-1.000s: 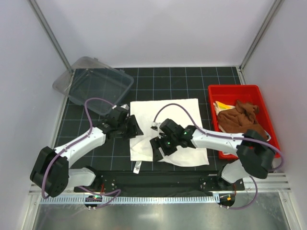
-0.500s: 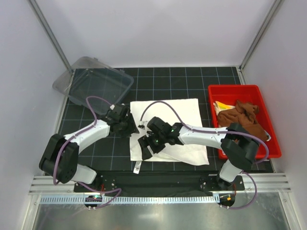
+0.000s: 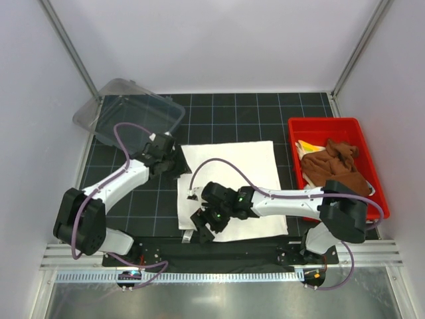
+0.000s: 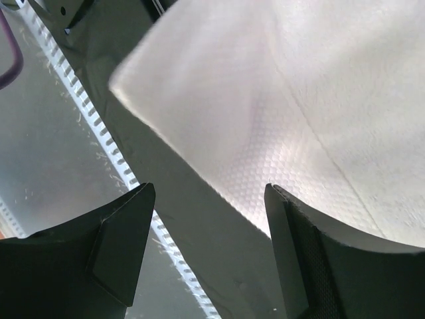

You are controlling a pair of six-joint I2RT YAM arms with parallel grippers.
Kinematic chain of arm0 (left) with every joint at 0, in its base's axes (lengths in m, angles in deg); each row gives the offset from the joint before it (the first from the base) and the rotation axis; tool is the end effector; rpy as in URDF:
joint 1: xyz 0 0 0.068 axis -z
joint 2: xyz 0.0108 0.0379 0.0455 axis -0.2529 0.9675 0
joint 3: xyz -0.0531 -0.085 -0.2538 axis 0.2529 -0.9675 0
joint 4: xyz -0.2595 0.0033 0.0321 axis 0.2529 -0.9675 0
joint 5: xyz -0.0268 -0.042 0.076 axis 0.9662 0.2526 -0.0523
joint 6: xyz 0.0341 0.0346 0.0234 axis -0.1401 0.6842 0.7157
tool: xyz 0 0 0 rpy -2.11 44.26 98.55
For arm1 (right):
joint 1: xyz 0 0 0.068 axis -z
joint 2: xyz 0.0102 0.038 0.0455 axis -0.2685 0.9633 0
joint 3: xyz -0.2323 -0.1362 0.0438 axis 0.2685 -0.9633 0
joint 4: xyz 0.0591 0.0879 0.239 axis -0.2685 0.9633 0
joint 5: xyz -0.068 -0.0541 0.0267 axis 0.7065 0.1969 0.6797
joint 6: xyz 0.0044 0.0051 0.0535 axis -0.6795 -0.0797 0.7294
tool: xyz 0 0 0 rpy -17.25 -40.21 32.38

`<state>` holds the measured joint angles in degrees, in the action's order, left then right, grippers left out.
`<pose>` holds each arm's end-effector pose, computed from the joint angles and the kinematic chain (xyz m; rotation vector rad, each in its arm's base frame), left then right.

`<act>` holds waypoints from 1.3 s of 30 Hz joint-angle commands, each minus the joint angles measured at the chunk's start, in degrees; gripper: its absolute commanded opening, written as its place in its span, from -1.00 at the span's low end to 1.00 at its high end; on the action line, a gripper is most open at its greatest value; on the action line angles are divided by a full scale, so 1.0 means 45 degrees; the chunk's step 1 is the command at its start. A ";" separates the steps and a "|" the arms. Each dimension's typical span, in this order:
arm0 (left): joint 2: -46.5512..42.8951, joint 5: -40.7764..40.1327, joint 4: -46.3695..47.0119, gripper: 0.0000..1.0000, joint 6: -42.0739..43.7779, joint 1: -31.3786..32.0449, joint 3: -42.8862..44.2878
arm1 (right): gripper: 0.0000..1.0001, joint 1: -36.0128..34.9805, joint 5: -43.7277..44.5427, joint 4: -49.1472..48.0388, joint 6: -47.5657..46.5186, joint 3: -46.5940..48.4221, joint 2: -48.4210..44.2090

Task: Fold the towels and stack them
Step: Fold the towel

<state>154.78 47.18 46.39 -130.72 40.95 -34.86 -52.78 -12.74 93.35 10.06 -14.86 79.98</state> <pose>0.2503 -0.1257 0.2095 -0.4595 2.6088 -0.5355 0.1039 0.2928 0.1885 -1.2128 2.5213 0.9462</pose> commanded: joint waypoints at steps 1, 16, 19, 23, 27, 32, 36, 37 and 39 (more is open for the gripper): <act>-0.0533 -0.0365 -0.0027 0.09 0.0874 -0.0493 0.1329 | 0.49 0.0015 0.0566 0.0222 0.0030 0.0210 -0.1164; 0.2747 -0.0013 0.0422 0.07 0.2885 -0.1724 0.4083 | 0.21 0.9131 0.2324 0.3208 -0.0572 0.3546 -0.0877; 0.3256 -0.0344 0.0246 0.04 0.2925 -0.1744 0.4378 | 0.10 1.1065 0.1837 0.3369 -0.0946 0.4603 0.0296; 0.3938 -0.0541 0.0636 0.01 0.3256 -0.1725 0.4494 | 0.01 1.2572 0.1328 0.3231 -0.1491 0.5695 0.1701; 0.4603 -0.0757 0.0851 -0.02 0.3784 -0.1744 0.4846 | 0.00 1.3236 0.1484 0.4012 -0.2352 0.6986 0.3264; 0.4877 -0.0951 0.1164 -0.01 0.3999 -0.1763 0.4886 | 0.01 1.3880 0.1426 0.4306 -0.2705 0.7612 0.4261; 0.5034 -0.0697 0.1436 0.00 0.4175 -0.1744 0.4613 | 0.04 1.3940 0.1425 0.4443 -0.2997 0.7438 0.4458; 0.5053 -0.0330 0.1534 0.01 0.4233 -0.1744 0.4554 | 0.06 1.3941 0.1484 0.4423 -0.3017 0.7340 0.4458; 0.5151 -0.0443 0.1613 0.02 0.4273 -0.1744 0.4495 | 0.08 1.3960 0.1504 0.4326 -0.2998 0.7164 0.4497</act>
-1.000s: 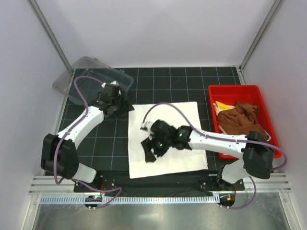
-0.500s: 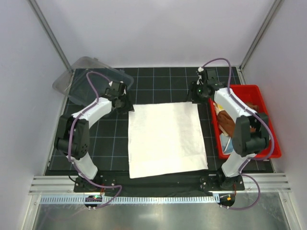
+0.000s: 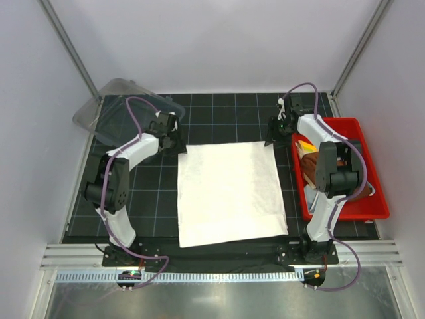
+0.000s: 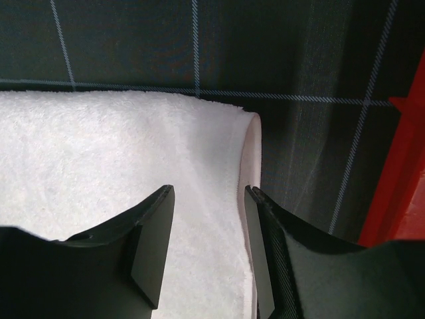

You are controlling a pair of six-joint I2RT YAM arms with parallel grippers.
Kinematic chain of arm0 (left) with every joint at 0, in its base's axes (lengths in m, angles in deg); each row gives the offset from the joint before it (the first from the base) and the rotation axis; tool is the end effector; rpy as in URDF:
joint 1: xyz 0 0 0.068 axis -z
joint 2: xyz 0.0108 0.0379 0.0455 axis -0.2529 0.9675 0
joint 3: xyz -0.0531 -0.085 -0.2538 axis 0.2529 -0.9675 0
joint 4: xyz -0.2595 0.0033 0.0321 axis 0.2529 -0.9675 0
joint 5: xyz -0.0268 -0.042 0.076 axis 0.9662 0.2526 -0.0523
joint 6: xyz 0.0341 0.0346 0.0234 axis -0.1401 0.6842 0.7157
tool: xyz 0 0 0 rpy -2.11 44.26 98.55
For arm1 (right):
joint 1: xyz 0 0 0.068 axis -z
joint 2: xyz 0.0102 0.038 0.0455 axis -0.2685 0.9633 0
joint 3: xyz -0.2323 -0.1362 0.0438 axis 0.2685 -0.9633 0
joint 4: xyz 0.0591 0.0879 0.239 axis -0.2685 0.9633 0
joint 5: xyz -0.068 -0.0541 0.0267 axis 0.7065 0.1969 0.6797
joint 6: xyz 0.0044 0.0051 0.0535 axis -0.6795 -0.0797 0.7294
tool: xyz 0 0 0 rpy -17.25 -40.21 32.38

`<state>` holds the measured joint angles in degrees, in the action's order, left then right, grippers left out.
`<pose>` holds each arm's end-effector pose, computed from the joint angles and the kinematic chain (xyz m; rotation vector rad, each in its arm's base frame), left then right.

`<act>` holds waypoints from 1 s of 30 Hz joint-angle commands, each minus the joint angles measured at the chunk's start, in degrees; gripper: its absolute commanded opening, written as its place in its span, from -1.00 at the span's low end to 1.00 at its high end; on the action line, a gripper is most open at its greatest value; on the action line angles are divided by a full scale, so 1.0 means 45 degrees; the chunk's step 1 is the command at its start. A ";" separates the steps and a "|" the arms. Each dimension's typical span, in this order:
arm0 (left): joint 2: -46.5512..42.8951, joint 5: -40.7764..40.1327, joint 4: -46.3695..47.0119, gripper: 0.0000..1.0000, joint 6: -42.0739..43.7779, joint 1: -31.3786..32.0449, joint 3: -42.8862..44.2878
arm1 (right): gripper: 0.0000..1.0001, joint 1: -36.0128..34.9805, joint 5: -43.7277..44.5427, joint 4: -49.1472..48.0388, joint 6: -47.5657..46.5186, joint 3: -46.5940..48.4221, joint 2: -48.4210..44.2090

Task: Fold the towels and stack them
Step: Fold the towel

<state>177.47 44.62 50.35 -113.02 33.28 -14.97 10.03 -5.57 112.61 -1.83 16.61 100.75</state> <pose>0.3618 -0.1221 0.1951 -0.2399 2.5562 -0.3373 0.4029 0.0463 0.2076 0.0648 2.6978 0.3618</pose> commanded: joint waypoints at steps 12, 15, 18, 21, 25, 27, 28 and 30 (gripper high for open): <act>0.0441 0.0258 0.0694 -0.02 0.0417 -0.0039 0.0114 | 0.08 0.0235 -0.0988 -0.0461 -0.0258 -0.0026 0.0332; 0.0539 0.0534 0.0890 -0.04 0.0379 -0.0039 0.0095 | 0.08 0.0274 -0.1124 -0.0500 -0.0239 -0.0085 0.0313; 0.0656 0.0594 0.0968 -0.06 0.0339 -0.0058 0.0133 | 0.08 0.0313 -0.1105 -0.0500 -0.0180 -0.0084 0.0371; 0.0715 0.0535 0.0968 -0.07 0.0378 -0.0039 0.0133 | 0.08 0.0313 -0.1105 -0.0598 -0.0219 -0.0143 0.0430; 0.0715 0.0496 0.0988 -0.07 0.0339 -0.0039 0.0114 | 0.14 0.0313 -0.1008 -0.0520 -0.0297 -0.0026 0.0567; 0.0715 0.0457 0.0988 -0.06 0.0378 -0.0039 0.0114 | 0.17 0.0294 -0.0813 -0.0500 -0.0336 0.0013 0.0547; 0.0754 0.0438 0.0988 -0.06 0.0378 -0.0039 0.0133 | 0.18 0.0294 -0.0831 -0.0500 -0.0336 0.0013 0.0586; 0.0832 0.0515 0.1027 -0.06 0.0359 -0.0039 0.0134 | 0.18 0.0313 -0.0812 -0.0423 -0.0375 0.0013 0.0683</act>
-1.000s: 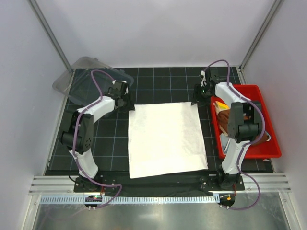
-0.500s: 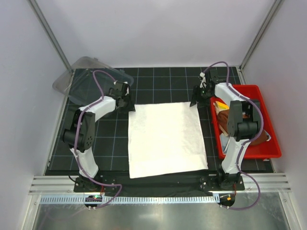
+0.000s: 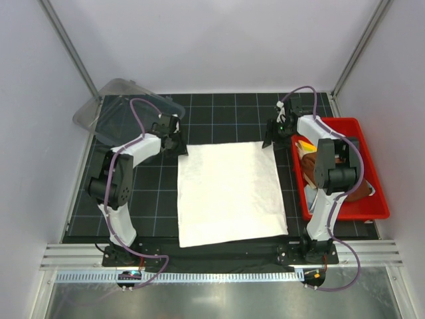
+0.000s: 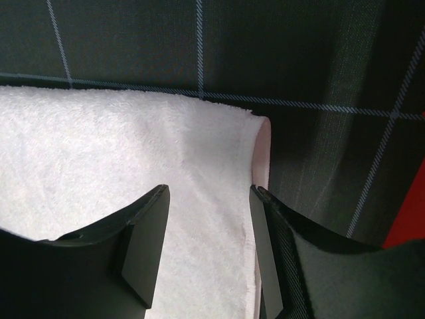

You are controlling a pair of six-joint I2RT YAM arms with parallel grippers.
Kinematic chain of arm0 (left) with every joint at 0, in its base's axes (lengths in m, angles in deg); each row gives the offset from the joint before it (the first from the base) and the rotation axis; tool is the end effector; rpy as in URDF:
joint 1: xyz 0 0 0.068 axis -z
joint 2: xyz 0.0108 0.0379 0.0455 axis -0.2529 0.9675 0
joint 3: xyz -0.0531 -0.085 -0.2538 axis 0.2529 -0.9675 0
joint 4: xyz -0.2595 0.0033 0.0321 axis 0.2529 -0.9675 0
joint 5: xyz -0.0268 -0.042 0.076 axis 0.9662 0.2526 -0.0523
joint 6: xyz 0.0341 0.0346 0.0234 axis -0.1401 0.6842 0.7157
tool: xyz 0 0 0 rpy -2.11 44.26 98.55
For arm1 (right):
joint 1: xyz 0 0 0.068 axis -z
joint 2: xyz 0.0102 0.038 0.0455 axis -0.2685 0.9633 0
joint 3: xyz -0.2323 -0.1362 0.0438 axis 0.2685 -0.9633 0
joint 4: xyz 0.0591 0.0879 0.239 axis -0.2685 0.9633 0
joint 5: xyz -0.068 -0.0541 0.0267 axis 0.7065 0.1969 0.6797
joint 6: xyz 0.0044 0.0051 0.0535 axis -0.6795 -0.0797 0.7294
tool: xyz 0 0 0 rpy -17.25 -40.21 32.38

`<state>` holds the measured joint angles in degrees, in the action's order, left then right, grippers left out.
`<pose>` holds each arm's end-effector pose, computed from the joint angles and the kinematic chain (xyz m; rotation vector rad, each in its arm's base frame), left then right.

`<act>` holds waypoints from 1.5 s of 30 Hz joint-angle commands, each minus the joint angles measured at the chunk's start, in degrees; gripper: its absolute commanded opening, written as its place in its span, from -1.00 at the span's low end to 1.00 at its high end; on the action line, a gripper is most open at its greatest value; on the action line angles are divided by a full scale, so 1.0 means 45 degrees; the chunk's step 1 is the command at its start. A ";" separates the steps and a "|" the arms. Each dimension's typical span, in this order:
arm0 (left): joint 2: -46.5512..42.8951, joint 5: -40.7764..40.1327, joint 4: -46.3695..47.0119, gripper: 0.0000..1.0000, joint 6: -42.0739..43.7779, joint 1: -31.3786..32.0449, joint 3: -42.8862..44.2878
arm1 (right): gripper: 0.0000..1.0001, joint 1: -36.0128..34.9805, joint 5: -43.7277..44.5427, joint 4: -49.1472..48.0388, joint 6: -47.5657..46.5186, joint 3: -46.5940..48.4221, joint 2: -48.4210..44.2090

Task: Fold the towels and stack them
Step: Fold the towel

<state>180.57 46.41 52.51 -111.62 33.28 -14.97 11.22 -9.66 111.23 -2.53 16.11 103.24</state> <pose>0.3684 -0.1255 0.1777 -0.1981 2.5814 -0.3589 0.4080 0.0407 0.1899 0.0597 2.7197 0.4476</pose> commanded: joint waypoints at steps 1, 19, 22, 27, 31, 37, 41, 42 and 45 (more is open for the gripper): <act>0.0162 0.0156 0.0546 -0.07 0.0028 -0.0039 0.0153 | 0.18 0.0051 0.0077 -0.0155 -0.0239 0.0106 0.0150; 0.0103 0.0117 0.0429 -0.12 0.0028 -0.0039 0.0270 | 0.21 0.0051 0.0215 -0.0429 -0.0455 -0.0305 -0.0066; 0.0103 0.0195 0.0448 -0.14 0.0028 -0.0039 0.0270 | 0.08 0.0031 -0.0293 -0.0662 -0.0376 -0.0538 -0.0065; 0.0143 0.0390 0.0409 -0.34 -0.0070 -0.0039 0.0348 | -0.16 0.0031 -0.0548 -0.0741 -0.0396 -0.0559 -0.0202; 0.0162 0.0391 0.0312 -0.50 -0.0070 -0.0039 0.0407 | -0.34 0.0031 -0.0665 -0.0760 -0.0357 -0.0578 -0.0397; 0.0065 0.0196 -0.0254 -1.00 0.0086 -0.0039 0.0758 | -0.90 0.0051 -0.0549 -0.0547 -0.0396 -0.0442 -0.0611; -0.0383 0.0156 -0.0625 -1.00 0.0184 -0.0097 0.1050 | -0.98 0.0051 -0.0140 -0.0254 -0.0415 -0.0266 -0.1177; -0.0578 0.0253 -0.0839 -1.00 0.0204 -0.0117 0.1090 | -0.98 0.0070 -0.0080 -0.0176 -0.0415 -0.0227 -0.1642; -0.1554 0.0683 -0.0860 -1.00 0.0360 -0.0351 0.1091 | -0.98 0.0226 0.0330 -0.0078 -0.0318 -0.0110 -0.2523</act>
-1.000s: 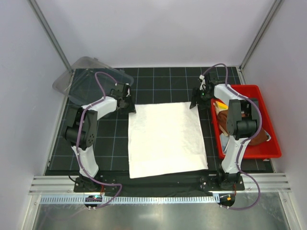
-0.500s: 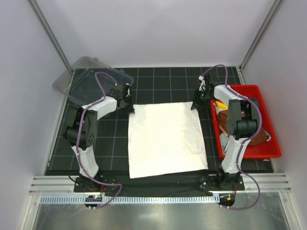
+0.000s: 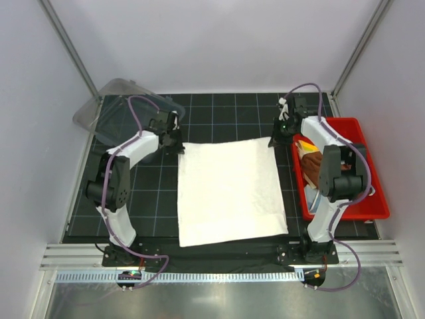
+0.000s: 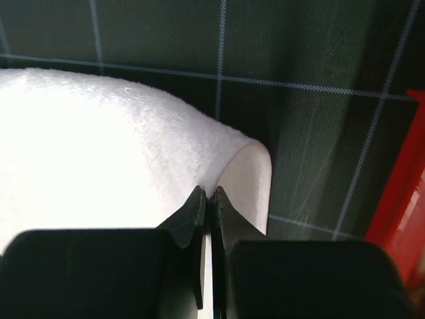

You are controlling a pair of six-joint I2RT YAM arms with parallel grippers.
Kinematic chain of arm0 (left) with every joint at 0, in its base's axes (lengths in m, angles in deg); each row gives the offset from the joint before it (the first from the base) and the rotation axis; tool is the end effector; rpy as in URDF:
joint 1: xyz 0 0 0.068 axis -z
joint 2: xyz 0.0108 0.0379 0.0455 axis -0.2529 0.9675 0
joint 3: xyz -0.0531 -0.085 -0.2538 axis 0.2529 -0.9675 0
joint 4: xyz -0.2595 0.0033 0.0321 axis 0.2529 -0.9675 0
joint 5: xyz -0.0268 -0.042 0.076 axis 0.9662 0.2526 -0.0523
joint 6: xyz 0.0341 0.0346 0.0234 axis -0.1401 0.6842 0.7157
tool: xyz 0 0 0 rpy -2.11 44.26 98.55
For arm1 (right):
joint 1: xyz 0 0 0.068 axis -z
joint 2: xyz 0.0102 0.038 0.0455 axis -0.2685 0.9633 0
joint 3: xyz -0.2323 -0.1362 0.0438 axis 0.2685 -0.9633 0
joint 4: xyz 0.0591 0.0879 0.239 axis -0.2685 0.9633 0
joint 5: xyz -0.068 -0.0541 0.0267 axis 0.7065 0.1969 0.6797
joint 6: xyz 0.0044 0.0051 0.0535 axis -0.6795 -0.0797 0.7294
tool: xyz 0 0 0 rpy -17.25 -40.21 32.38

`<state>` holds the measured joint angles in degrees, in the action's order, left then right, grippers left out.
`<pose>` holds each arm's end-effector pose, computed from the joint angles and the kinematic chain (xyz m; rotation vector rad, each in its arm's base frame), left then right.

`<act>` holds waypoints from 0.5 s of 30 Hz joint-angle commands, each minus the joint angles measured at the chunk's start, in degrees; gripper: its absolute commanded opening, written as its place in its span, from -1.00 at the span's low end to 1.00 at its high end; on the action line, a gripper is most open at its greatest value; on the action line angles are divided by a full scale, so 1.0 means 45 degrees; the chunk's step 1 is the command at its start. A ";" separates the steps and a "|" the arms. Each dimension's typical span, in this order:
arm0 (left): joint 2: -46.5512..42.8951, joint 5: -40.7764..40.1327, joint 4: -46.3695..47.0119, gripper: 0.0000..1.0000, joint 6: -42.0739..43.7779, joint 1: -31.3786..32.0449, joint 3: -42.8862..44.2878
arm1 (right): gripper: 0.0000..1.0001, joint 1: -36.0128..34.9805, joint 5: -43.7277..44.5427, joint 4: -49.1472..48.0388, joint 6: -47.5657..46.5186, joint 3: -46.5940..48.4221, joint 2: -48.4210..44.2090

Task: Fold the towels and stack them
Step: Fold the towel

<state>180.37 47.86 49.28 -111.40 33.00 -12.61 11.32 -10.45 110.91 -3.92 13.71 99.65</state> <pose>0.3707 -0.1253 0.1878 -0.1912 2.5984 -0.3819 0.3965 0.0396 0.2022 0.0193 2.6900 0.4586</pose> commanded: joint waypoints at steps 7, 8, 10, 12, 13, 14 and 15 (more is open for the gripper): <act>-0.3328 0.2256 0.0171 -1.00 0.0468 -0.1147 0.0547 | -0.98 0.0769 0.0524 -0.0414 0.0461 0.0172 -0.4266; -0.3465 0.2393 0.0268 -1.00 0.0468 -0.1167 0.0527 | -0.98 0.0769 0.0738 -0.0801 0.0713 0.0074 -0.4636; -0.3796 0.3018 0.0522 -1.00 0.0545 -0.1206 0.0565 | -0.98 0.0769 0.0238 -0.1447 0.1827 -0.0451 -0.4970; -0.4070 0.3214 0.0464 -1.00 0.0895 -0.1187 0.0683 | -0.98 0.0788 -0.0021 -0.2364 0.2412 -0.0881 -0.5691; -0.4439 0.3234 0.0464 -1.00 0.1013 -0.1245 0.0703 | -0.98 0.0788 0.0133 -0.2542 0.2435 -0.1251 -0.6004; -0.4617 0.3254 0.0464 -1.00 0.1053 -0.1304 0.0703 | -0.98 0.0769 0.0444 -0.2369 0.2319 -0.1274 -0.6374; -0.4792 0.3254 0.0464 -1.00 0.1034 -0.1343 0.0703 | -0.98 0.0769 0.0718 -0.2155 0.2105 -0.1158 -0.6533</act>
<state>162.47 60.36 49.82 -108.93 28.08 -11.24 14.32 -9.83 104.50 3.81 9.14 73.38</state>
